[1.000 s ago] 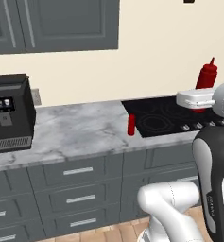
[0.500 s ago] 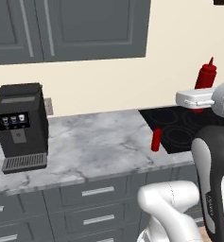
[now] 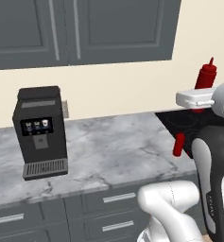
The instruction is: Take 2 condiments from the cabinet and move them on the counter near the stove.Make sure the condiments are lined up with each other, next to each other.
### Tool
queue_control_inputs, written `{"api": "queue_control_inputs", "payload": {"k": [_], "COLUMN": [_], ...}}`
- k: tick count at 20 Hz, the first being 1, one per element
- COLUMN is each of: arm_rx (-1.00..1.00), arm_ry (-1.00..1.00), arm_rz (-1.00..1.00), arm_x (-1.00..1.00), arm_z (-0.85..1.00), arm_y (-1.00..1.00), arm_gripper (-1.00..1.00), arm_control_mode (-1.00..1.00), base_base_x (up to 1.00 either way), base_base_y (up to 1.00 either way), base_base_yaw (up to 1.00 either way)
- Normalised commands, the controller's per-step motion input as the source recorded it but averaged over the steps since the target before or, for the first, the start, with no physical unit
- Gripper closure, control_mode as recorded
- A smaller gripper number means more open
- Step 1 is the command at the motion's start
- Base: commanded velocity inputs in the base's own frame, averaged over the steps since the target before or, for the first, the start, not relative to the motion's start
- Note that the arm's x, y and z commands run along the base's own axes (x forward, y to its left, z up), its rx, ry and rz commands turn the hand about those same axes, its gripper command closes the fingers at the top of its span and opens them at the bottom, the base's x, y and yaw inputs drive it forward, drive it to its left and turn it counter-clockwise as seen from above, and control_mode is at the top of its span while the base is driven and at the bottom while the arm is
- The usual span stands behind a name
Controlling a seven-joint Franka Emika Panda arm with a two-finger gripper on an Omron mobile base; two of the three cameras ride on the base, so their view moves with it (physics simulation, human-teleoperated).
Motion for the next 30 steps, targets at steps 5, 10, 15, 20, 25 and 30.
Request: {"api": "queue_control_inputs", "payload": {"k": [5, 10, 15, 20, 25, 30], "arm_rx": [0.00, 0.00, 0.00, 0.00, 0.00, -0.08], "arm_ry": [0.00, 0.00, 0.00, 0.00, 0.00, 0.03], "arm_rz": [0.00, 0.00, 0.00, 0.00, 0.00, 0.00], "arm_x": [0.00, 0.00, 0.00, 0.00, 0.01, 0.00], "arm_z": [0.00, 0.00, 0.00, 0.00, -0.24, -0.43], "arm_y": [0.00, 0.00, 0.00, 0.00, -0.03, -0.18], "arm_gripper": [1.00, 1.00, 1.00, 1.00, 1.00, 1.00], "arm_control_mode": [1.00, 1.00, 1.00, 1.00, -1.00, -1.00], "base_base_x": [0.60, 0.59, 0.25, 0.00, 0.00, 0.00], "base_base_y": [0.22, 0.00, 0.03, 0.00, 0.00, 0.00], "base_base_yaw": [0.00, 0.00, 0.00, 0.00, 0.00, 0.00]}}
